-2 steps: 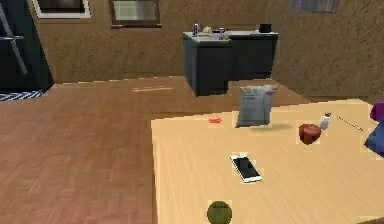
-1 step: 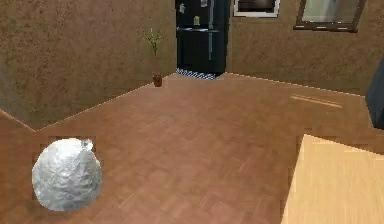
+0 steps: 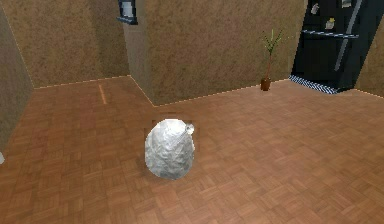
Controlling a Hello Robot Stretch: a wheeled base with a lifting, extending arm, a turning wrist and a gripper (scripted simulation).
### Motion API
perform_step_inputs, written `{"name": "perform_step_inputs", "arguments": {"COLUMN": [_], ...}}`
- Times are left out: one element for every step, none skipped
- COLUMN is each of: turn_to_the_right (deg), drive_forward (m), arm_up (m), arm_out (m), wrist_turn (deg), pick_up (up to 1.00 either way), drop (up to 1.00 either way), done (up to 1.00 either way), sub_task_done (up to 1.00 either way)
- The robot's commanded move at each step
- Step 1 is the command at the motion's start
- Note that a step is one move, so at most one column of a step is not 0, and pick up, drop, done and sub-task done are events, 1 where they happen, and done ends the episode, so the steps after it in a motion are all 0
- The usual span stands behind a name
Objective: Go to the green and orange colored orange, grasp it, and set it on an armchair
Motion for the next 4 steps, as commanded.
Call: {"name": "perform_step_inputs", "arguments": {"turn_to_the_right": [0.0, 0.0, 0.0, 0.0], "drive_forward": [0.0, 0.0, 0.0, 0.0], "arm_up": [0.5, 0.36, 0.0, 0.0], "arm_out": [0.0, 0.0, 0.18, 0.0], "wrist_turn": [0.0, 0.0, 0.0, 45.0], "pick_up": [0.0, 0.0, 0.0, 0.0], "drop": [0.0, 0.0, 0.0, 0.0], "done": [0.0, 0.0, 0.0, 0.0], "sub_task_done": [0.0, 0.0, 0.0, 0.0]}}
